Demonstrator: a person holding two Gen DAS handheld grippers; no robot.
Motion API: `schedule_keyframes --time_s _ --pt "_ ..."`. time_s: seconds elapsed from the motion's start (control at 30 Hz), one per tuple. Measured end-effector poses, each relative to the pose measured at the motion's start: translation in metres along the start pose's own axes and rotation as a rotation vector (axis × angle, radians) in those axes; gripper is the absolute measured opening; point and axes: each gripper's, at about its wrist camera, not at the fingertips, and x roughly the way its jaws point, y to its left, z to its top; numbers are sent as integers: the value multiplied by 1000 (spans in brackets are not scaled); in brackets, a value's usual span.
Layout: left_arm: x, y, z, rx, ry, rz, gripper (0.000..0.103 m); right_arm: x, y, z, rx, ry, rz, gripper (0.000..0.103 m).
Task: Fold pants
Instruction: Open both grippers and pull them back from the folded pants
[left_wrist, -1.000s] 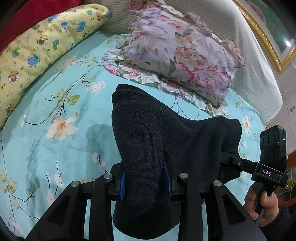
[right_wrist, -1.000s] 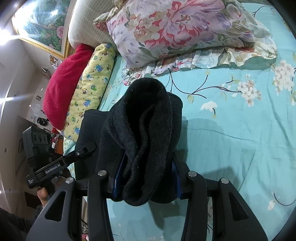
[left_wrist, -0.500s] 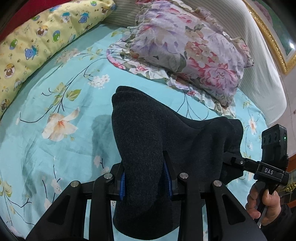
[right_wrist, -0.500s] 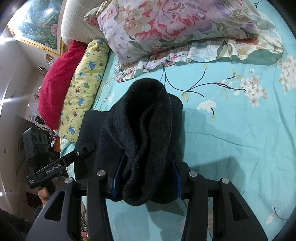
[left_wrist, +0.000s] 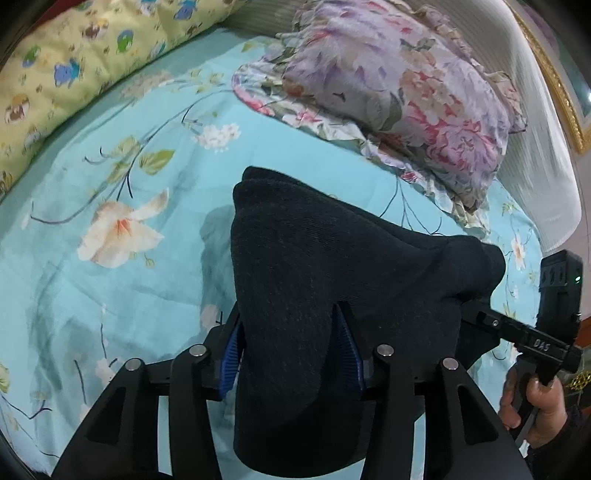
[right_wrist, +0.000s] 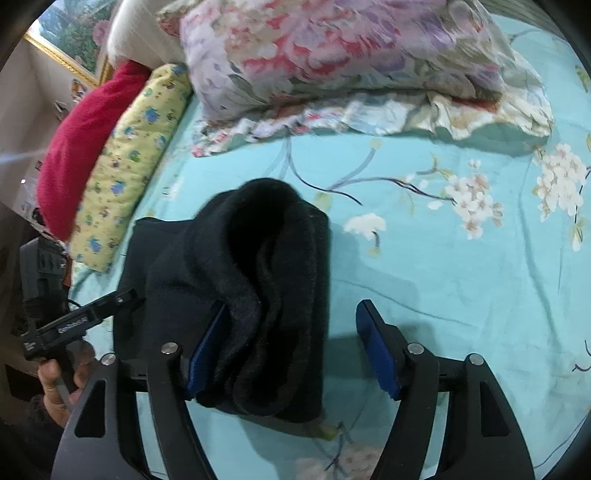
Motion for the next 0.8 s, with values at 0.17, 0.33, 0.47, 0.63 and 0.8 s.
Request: schedule_keyframes --time_s 0.17,0.33,0.47,0.63,0.8 --pt "4 3 2 4 1 -6 52 5 -9 1 8 -21 -2 79" --pt "-4 -3 1 27 -3 27 61 -4 -6 -2 -3 -17 -6 79" --pt "-14 -4 -1 34 -4 36 63 -17 -8 -8 -21 -21 -27 79" --pt "-31 -4 -7 56 -20 65 65 -36 -12 -14 -17 -44 -63 80" --pt "-44 1 -16 55 -19 85 65 -56 -13 -19 -1 -86 -118 80"
